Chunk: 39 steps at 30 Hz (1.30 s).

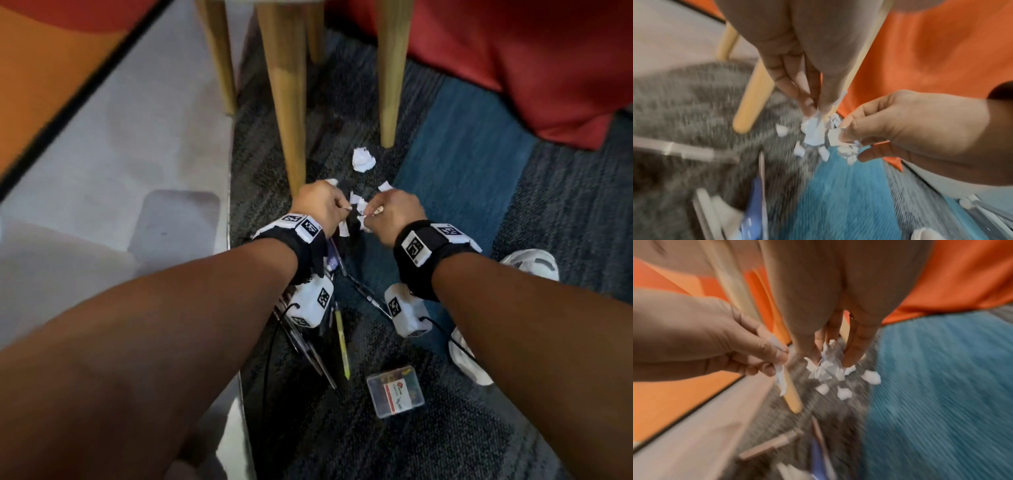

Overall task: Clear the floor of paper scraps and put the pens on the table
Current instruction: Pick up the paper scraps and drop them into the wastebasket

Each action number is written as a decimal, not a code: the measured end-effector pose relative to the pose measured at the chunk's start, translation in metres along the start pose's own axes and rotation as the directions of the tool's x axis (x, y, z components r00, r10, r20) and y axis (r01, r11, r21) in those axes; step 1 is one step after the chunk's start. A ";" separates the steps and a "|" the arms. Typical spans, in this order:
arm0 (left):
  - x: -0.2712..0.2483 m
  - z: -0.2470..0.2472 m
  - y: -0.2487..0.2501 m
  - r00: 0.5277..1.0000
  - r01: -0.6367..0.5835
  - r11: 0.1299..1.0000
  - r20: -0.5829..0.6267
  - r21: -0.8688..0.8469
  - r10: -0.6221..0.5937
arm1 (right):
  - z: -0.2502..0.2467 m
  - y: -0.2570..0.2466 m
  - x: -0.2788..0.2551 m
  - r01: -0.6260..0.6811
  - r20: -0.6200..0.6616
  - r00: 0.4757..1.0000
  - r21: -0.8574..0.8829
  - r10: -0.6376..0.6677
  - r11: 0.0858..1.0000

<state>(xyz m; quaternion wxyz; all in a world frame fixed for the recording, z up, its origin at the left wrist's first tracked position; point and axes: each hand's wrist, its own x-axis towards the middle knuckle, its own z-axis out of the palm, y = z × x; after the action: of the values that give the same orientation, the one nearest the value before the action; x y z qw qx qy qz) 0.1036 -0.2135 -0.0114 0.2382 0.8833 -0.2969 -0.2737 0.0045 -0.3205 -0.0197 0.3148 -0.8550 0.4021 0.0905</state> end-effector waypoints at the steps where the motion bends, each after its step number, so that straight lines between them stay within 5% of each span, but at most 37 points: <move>1: -0.007 -0.015 0.004 1.000 0.008 1.000 -0.023 -0.010 -0.009 | -0.009 -0.011 -0.008 0.012 -0.004 1.000 0.018 -0.012 1.000; 10: -0.117 -0.171 0.002 0.985 0.004 0.991 -0.170 0.134 0.018 | -0.053 -0.131 -0.101 0.334 0.074 0.939 0.036 -0.336 0.942; 20: -0.230 -0.287 -0.088 0.917 0.170 0.974 -0.386 0.150 -0.101 | -0.007 -0.288 -0.182 0.610 0.127 0.772 0.122 -0.622 0.783; 27: -0.262 -0.302 -0.177 0.851 0.440 0.889 -0.374 0.125 -0.369 | 0.059 -0.352 -0.206 0.679 0.148 0.707 0.131 -0.692 0.722; 39: -0.252 -0.298 -0.205 0.846 0.532 0.821 -0.180 0.205 -0.503 | 0.084 -0.348 -0.204 0.751 0.241 0.659 -0.140 -0.713 0.646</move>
<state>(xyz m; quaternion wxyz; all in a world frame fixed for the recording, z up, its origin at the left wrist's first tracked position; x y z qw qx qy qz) 0.2009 0.1735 0.1745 0.0601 0.9678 -0.0630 -0.2362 0.1377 0.0261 0.1593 0.2562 -0.9639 -0.0192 0.0704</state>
